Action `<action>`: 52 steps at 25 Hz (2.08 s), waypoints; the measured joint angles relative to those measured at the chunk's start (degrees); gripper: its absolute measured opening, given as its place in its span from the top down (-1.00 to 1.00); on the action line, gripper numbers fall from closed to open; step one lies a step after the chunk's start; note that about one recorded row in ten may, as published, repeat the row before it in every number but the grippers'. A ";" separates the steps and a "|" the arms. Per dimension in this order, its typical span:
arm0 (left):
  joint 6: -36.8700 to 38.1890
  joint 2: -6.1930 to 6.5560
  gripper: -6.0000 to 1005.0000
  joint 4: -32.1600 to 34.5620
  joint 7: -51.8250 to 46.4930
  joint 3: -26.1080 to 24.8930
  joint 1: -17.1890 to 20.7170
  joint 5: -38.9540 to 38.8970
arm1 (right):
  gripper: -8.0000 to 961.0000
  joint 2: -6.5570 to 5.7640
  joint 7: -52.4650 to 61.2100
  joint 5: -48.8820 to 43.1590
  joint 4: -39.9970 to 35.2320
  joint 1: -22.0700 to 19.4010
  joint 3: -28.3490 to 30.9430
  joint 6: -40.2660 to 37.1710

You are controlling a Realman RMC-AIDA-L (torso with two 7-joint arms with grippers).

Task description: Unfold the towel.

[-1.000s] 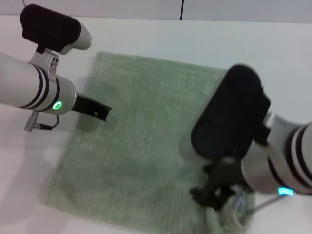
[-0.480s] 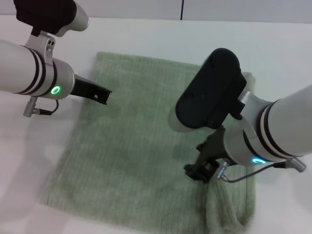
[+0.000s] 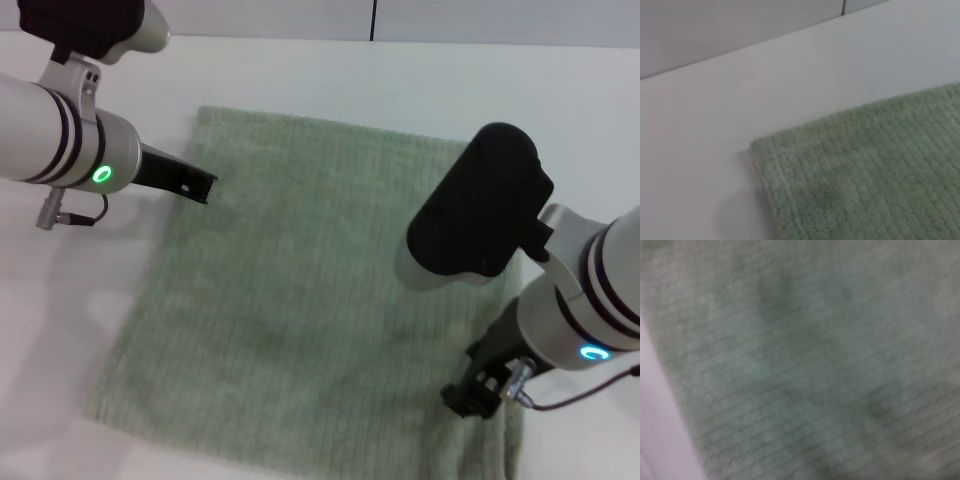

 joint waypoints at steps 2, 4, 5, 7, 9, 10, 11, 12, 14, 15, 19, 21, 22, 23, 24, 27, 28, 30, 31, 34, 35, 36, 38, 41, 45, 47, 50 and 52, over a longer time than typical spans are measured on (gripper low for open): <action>0.00 0.02 0.99 0.17 0.00 -0.58 -0.30 0.23 | 0.00 -0.20 -0.02 0.76 -0.95 -0.07 0.39 0.62; -0.07 0.05 0.99 -0.39 0.13 -1.34 -0.41 0.39 | 0.00 -0.37 -0.44 1.35 -0.08 -0.69 1.77 0.75; -0.07 0.05 0.99 -0.39 0.13 -1.34 -0.41 0.39 | 0.00 -0.37 -0.44 1.35 -0.08 -0.69 1.77 0.75; 0.48 0.07 0.99 -2.38 0.62 -1.81 0.37 0.46 | 0.00 -0.21 -1.77 1.37 2.07 -1.93 4.37 0.05; 2.24 0.06 0.99 -4.27 1.39 -2.38 1.45 1.25 | 0.00 -0.11 -4.55 1.48 4.11 -3.98 9.38 -3.14; 2.24 0.06 0.99 -4.27 1.39 -2.38 1.45 1.25 | 0.00 -0.11 -4.55 1.48 4.11 -3.98 9.38 -3.14; 4.77 -0.05 0.99 -6.64 1.94 -3.18 2.94 3.44 | 0.00 -0.11 -5.77 1.85 4.41 -4.94 11.06 -4.93; 4.77 -0.05 0.99 -6.64 1.94 -3.18 2.94 3.44 | 0.00 -0.10 -8.32 2.50 4.60 -7.21 14.46 -9.00; 11.28 -0.20 0.99 -12.00 1.83 -4.44 6.84 7.18 | -0.01 -0.06 -10.74 2.78 4.35 -9.38 17.13 -14.27; 11.28 -0.20 0.99 -12.00 1.83 -4.44 6.84 7.18 | 0.00 -0.06 -10.74 2.78 4.35 -9.38 17.13 -14.27; 39.67 -0.24 0.98 -17.07 1.59 -3.15 20.71 7.20 | 0.00 0.23 -18.10 4.27 2.31 -17.13 19.83 -38.43; 48.97 -0.20 0.98 -16.46 1.61 -1.62 24.12 7.09 | 0.00 0.29 -20.07 5.52 1.84 -19.51 19.65 -44.87; 53.59 -0.21 0.98 -15.70 1.65 -0.58 26.04 7.07 | 0.00 0.38 -21.57 7.01 1.46 -21.01 19.40 -49.57; 63.45 -0.22 0.98 -13.67 1.66 0.99 28.73 7.05 | 0.00 0.51 -24.14 9.96 0.69 -23.15 19.08 -56.93; 70.38 -0.28 0.98 -11.38 1.60 2.23 30.58 7.05 | 0.00 0.66 -29.82 17.14 -2.28 -25.38 18.31 -68.60; 91.88 -0.40 0.83 -0.21 -0.51 4.75 32.38 6.98 | 0.00 0.71 -36.93 25.79 -7.40 -26.36 16.46 -81.62; 97.46 -0.39 0.76 4.13 -2.01 5.13 32.44 6.90 | 0.00 0.61 -40.15 29.00 -10.09 -26.32 15.10 -87.59; 105.16 -0.38 0.65 11.23 -6.09 5.17 32.11 6.84 | 0.00 0.30 -45.39 33.55 -16.60 -25.05 10.93 -100.11; 106.70 -0.37 0.61 13.46 -7.41 5.05 31.82 6.84 | 0.00 0.11 -46.59 34.92 -21.48 -23.22 7.21 -110.09; 116.57 -0.22 0.50 25.95 -13.47 4.04 29.13 6.84 | 0.00 0.03 -45.45 34.74 -27.25 -20.44 1.64 -122.80; 116.57 -0.22 0.46 25.95 -13.47 4.04 29.13 6.84 | 0.00 0.03 -45.45 34.74 -27.25 -20.44 1.64 -122.80; 118.29 -0.21 0.43 28.42 -14.25 3.59 28.34 6.81 | 0.00 0.02 -44.73 34.60 -29.05 -19.54 0.06 -126.20; 121.36 -0.28 0.35 34.15 -15.48 2.11 26.26 6.84 | 0.00 -0.03 -42.03 33.45 -33.28 -17.57 -2.85 -133.67; 123.23 -0.34 0.24 39.01 -16.21 0.84 24.02 6.84 | 0.00 -0.06 -33.56 28.33 -40.35 -15.32 -5.86 -143.27; 125.12 -0.25 -0.13 45.58 -17.05 -1.40 20.45 6.86 | 0.00 0.26 -18.29 20.04 -54.04 -11.94 -8.45 -157.85; 126.18 -0.31 -0.37 48.69 -17.08 -2.51 18.91 6.84 | 0.00 0.34 -12.29 18.99 -61.97 -9.77 -10.14 -165.53; 127.21 -0.26 -0.68 51.44 -17.10 -2.78 17.59 6.89 | 0.00 0.35 -6.42 19.03 -69.12 -8.14 -11.37 -172.27; 127.96 -0.18 -0.70 52.61 -16.91 -2.90 17.10 6.88 | 0.00 0.36 -6.00 19.03 -69.56 -8.45 -11.38 -172.68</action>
